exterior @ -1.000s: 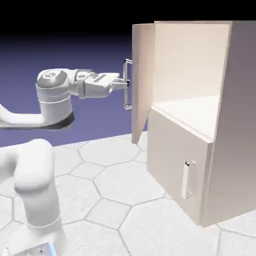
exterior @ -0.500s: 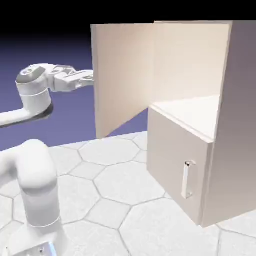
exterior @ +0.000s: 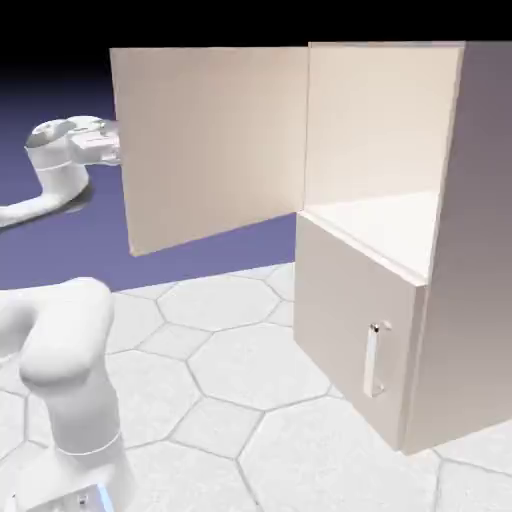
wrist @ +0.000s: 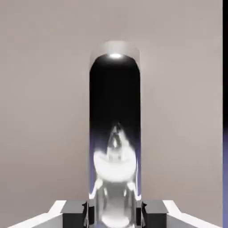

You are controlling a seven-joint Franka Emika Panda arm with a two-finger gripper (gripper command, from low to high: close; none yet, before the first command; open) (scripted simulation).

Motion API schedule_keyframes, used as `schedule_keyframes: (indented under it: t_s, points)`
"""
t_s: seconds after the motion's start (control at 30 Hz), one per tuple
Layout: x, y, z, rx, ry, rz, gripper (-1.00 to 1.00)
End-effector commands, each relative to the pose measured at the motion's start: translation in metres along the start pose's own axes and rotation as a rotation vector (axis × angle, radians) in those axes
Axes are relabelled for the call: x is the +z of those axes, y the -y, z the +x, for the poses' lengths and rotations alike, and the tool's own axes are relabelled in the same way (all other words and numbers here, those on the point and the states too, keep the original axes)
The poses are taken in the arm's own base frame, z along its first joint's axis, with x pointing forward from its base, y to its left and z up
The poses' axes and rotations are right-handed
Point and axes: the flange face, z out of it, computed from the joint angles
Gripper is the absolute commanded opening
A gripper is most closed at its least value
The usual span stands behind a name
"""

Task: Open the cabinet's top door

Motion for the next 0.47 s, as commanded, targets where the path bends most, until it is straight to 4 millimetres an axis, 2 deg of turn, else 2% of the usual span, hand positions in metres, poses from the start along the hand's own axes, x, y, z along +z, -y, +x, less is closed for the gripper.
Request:
schedule_keyframes:
  t_s: [0.0,0.27,0.43]
  points:
    - [-0.008,0.002,-0.002,0.0,-0.016,-0.015,-1.0]
    - [-0.064,0.022,-0.022,0.0,-0.124,-0.123,-1.0]
    - [-0.089,0.033,-0.034,0.0,-0.175,-0.175,-1.0]
